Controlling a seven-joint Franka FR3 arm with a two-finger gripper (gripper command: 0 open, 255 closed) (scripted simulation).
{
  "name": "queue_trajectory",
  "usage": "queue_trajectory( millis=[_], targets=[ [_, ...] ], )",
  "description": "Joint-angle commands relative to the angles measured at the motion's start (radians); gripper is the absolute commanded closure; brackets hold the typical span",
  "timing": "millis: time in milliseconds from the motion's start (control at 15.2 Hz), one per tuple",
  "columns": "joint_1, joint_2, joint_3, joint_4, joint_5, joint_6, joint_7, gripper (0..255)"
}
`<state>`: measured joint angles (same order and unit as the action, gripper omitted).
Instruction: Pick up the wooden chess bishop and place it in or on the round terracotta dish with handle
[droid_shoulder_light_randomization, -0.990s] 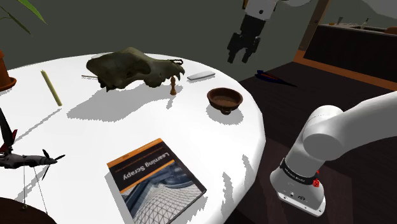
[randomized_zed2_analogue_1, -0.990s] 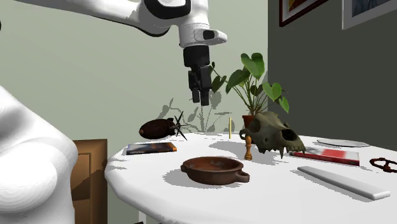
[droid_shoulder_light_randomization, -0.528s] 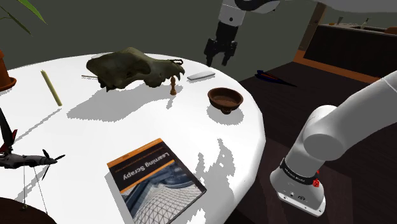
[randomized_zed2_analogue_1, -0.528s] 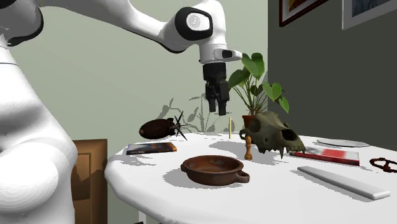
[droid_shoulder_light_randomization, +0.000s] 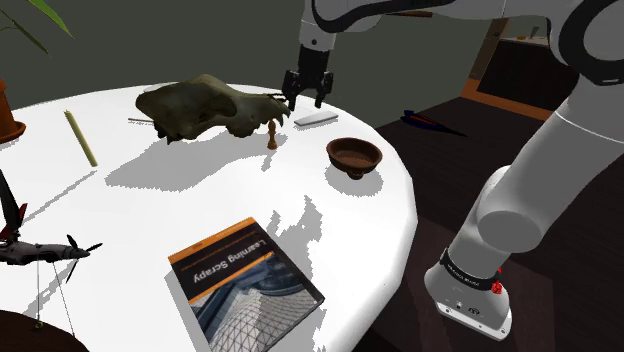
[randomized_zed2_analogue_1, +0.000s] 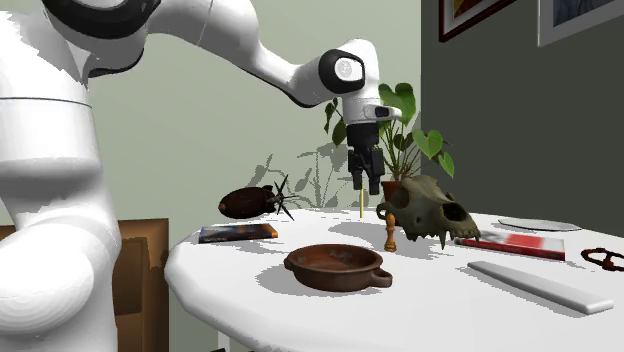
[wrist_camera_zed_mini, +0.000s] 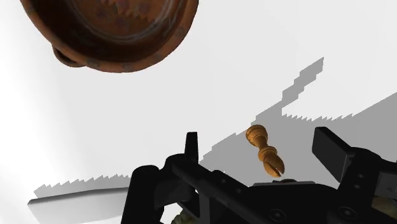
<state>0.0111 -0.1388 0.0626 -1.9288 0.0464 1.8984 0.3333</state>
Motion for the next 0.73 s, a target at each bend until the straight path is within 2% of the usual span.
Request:
queue_trajectory(
  millis=[0, 462, 660],
  targets=[
    [0.002, 0.082, 0.007, 0.068, -0.014, 0.006, 0.019, 0],
    [0.03, 0.38, 0.025, 0.364, -0.07, -0.019, 0.095, 0],
    [0.032, 0.393, 0.024, 0.354, -0.072, 0.004, 0.097, 0]
  ],
)
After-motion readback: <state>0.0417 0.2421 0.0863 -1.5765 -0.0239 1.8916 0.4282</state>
